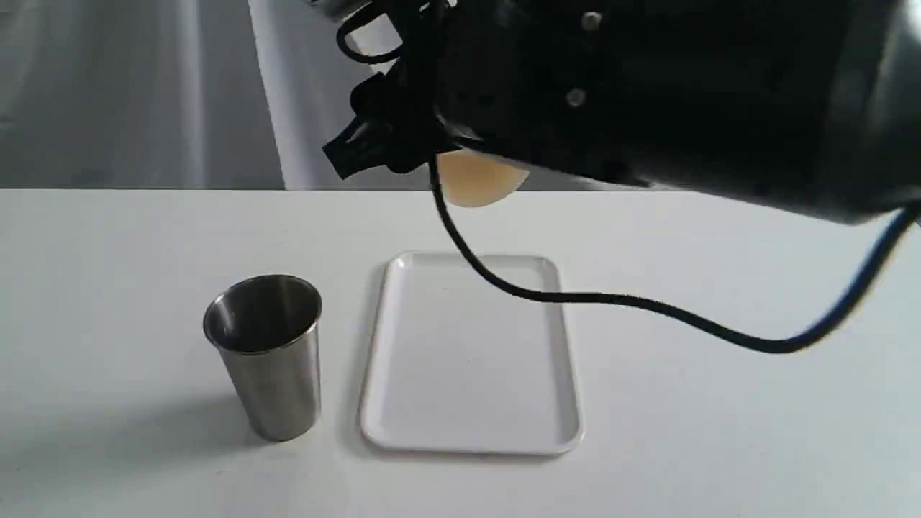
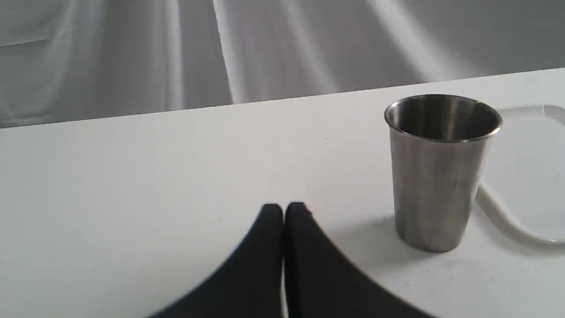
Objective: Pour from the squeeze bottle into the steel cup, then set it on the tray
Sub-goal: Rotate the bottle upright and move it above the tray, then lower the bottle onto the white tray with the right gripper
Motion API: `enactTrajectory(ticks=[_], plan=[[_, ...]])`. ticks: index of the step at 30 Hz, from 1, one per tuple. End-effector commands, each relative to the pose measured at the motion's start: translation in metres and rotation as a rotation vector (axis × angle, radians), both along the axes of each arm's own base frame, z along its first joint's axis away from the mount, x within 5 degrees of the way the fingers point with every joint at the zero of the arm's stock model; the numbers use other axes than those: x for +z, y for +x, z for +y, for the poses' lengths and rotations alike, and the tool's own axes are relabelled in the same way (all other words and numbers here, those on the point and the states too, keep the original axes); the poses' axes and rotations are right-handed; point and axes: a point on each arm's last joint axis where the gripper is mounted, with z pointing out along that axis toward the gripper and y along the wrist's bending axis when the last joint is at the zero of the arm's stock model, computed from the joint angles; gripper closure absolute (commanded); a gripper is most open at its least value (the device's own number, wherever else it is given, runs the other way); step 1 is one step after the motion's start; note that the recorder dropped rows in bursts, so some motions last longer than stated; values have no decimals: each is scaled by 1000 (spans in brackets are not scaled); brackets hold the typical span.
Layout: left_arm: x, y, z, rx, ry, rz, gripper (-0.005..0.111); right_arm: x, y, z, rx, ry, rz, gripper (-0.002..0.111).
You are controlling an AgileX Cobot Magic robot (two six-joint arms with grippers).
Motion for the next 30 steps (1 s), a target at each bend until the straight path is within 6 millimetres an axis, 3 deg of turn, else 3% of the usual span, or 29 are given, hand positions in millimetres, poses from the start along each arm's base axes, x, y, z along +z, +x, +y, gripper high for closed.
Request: enactTrajectory(ticks=[1, 5, 12, 21, 30], plan=[[-1, 0, 0, -6, -4, -5, 107, 4, -14, -13, 81, 88, -8, 98], [-1, 0, 0, -6, -4, -5, 107, -5, -27, -30, 129, 185, 37, 98], [-1, 0, 0, -5, -6, -5, 107, -18, -30, -60, 38, 345, 136, 98], [-1, 0, 0, -6, -3, -5, 107, -14, -29, -52, 202, 342, 114, 98], [-1, 0, 0, -5, -6, -5, 107, -16, -18, -59, 238, 375, 89, 98]])
